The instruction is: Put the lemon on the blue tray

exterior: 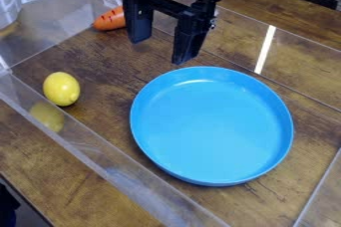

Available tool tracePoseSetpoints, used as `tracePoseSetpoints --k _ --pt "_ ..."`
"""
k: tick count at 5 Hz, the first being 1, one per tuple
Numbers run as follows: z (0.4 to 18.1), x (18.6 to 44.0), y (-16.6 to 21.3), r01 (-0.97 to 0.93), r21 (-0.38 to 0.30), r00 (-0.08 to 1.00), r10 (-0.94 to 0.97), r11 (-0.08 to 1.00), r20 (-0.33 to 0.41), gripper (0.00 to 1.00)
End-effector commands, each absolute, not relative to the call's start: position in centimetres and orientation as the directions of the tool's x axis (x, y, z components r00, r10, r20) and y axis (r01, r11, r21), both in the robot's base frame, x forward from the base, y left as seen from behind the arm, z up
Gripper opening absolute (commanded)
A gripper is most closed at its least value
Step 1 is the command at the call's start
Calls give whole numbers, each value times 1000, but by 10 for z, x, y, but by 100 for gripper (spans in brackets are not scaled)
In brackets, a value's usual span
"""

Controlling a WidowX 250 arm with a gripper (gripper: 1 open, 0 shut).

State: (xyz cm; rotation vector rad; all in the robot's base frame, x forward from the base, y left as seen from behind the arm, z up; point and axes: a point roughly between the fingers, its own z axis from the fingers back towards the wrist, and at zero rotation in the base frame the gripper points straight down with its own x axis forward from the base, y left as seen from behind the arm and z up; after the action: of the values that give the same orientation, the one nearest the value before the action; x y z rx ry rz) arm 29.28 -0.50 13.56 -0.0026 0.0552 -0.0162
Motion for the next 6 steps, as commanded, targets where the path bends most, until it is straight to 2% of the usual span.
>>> tracePoseSetpoints --k 1,4,6 --pt "135 290 -1 78 -5 995 -78 997 -70 100" --pt "146 287 -1 220 -15 969 -221 975 -108 100" --pt "137 283 2 363 -22 923 -363 931 -126 100"
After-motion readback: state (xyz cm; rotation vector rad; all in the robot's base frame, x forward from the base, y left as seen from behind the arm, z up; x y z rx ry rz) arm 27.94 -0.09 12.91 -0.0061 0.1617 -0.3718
